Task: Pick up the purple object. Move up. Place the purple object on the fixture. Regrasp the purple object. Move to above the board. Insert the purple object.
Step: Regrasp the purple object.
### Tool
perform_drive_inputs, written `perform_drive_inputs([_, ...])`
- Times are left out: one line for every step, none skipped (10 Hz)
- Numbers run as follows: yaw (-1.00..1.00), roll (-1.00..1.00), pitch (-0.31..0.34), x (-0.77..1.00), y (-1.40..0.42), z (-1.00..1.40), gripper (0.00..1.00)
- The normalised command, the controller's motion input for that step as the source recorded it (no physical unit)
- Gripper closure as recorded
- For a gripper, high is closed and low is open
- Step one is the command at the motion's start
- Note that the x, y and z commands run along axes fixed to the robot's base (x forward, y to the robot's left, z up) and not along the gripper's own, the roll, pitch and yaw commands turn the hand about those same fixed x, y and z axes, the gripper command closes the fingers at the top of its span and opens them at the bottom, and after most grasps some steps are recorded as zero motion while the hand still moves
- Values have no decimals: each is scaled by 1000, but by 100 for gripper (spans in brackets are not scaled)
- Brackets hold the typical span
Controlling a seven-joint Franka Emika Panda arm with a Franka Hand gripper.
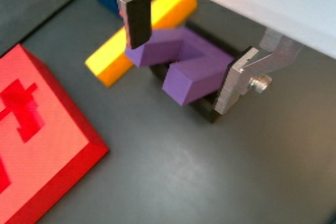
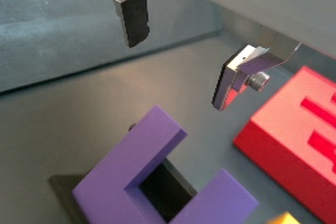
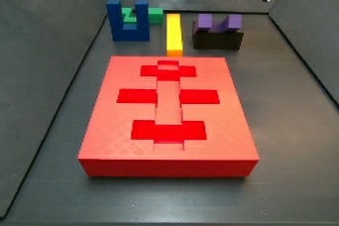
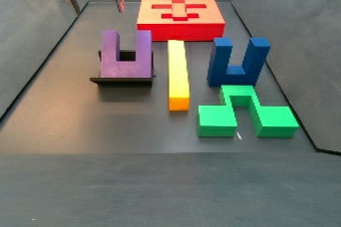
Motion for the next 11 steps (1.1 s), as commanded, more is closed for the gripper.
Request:
perform_drive_inputs([-77,1000,631,174,-154,86,0])
perform_drive_inputs([0,1000,483,200,-109,117,0])
perform_drive_inputs([0,1000,486,177,-123,123,0])
perform_drive_inputs([0,1000,537,149,-149,123,0])
perform_drive_inputs([0,1000,386,389,-340,0,0])
perform_drive_inputs([63,1000,60,209,-300,0,0])
perform_drive_inputs([0,1000,151,211,-243,26,0])
perform_drive_inputs([0,1000,306,211,-337,29,0])
perform_drive_inputs([0,1000,369,214,-346,46,0])
perform_drive_inputs([0,1000,486,103,-309,134,0])
perform_drive_inputs([-66,1000,654,126,-223,103,0])
